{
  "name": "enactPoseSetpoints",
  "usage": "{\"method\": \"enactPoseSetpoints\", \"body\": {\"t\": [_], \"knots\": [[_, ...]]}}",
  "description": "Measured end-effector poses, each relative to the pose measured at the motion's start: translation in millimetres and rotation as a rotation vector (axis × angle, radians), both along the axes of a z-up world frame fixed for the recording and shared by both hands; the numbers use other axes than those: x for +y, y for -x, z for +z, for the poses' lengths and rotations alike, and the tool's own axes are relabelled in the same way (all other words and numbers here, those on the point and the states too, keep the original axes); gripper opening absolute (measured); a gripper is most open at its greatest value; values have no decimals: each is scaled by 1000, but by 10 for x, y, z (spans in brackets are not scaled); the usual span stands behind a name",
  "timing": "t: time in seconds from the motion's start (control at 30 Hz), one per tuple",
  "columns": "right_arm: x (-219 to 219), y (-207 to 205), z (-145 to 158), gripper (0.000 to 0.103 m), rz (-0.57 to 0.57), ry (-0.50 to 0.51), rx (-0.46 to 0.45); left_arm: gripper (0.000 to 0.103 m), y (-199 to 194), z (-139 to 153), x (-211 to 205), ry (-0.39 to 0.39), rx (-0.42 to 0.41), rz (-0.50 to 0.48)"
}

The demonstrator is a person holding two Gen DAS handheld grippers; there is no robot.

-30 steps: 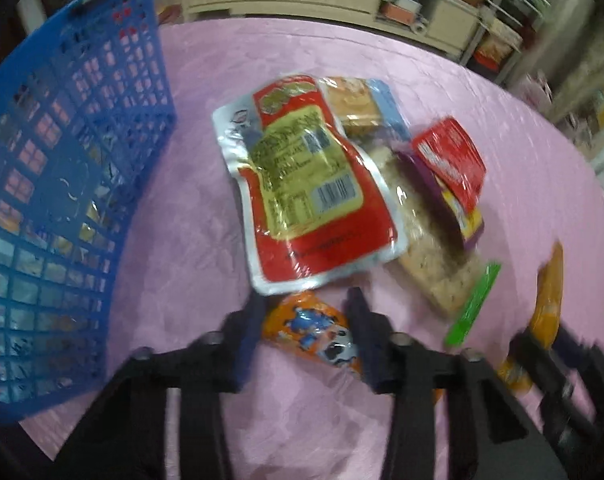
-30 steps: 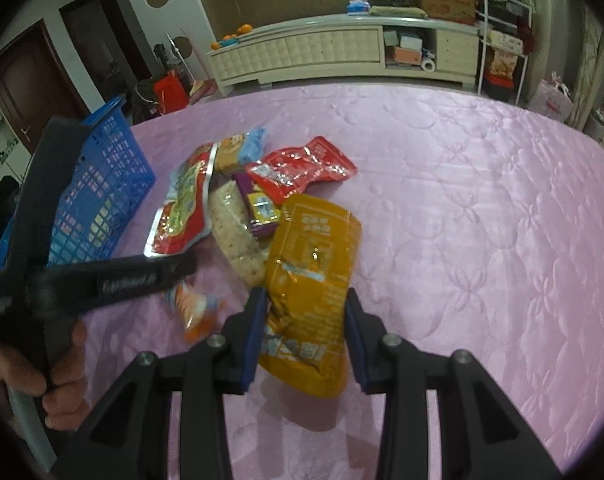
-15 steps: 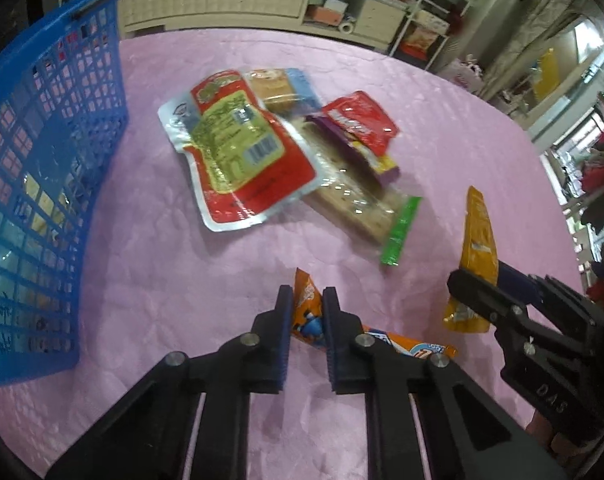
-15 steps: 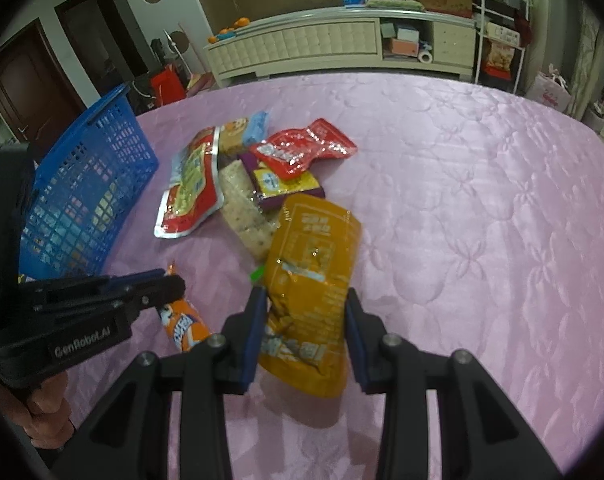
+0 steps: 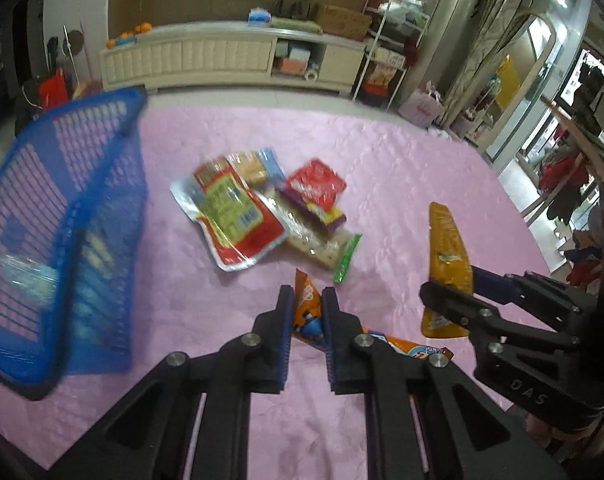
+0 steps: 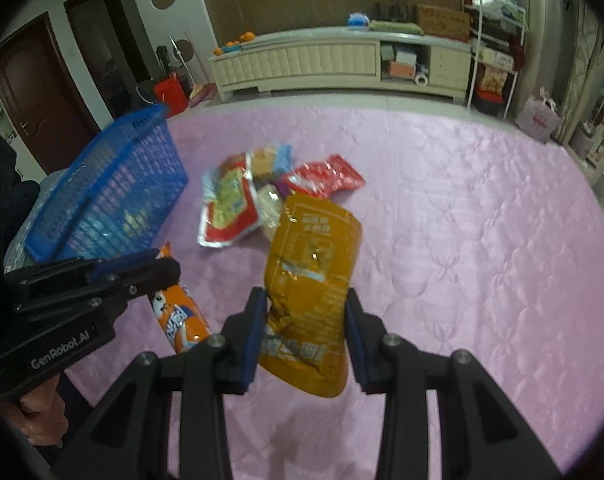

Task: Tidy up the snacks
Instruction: 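Carry both snacks over the basket and open the left tool to drop the stick snack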

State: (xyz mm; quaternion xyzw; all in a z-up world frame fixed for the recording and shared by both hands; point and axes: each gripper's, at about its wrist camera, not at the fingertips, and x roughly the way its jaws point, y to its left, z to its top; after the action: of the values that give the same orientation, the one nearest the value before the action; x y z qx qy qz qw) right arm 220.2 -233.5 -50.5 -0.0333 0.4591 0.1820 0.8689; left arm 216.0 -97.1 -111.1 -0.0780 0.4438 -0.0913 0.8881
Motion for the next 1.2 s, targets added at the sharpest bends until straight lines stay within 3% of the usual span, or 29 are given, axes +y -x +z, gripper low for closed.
{"method": "enactPoseSetpoints", "body": {"t": [0.27, 0.57, 0.93, 1.2], "knots": [[333, 260, 601, 42, 32, 34, -88, 12, 218, 495, 355, 21, -114, 28], [885, 318, 974, 42, 97, 14, -150, 12, 395, 849, 1012, 4, -184, 104], [1702, 134, 996, 42, 198, -16, -145, 12, 318, 952, 1805, -9, -188, 189], [2185, -95, 803, 42, 249, -12, -132, 12, -16, 786, 2207, -23, -152, 199]]}}
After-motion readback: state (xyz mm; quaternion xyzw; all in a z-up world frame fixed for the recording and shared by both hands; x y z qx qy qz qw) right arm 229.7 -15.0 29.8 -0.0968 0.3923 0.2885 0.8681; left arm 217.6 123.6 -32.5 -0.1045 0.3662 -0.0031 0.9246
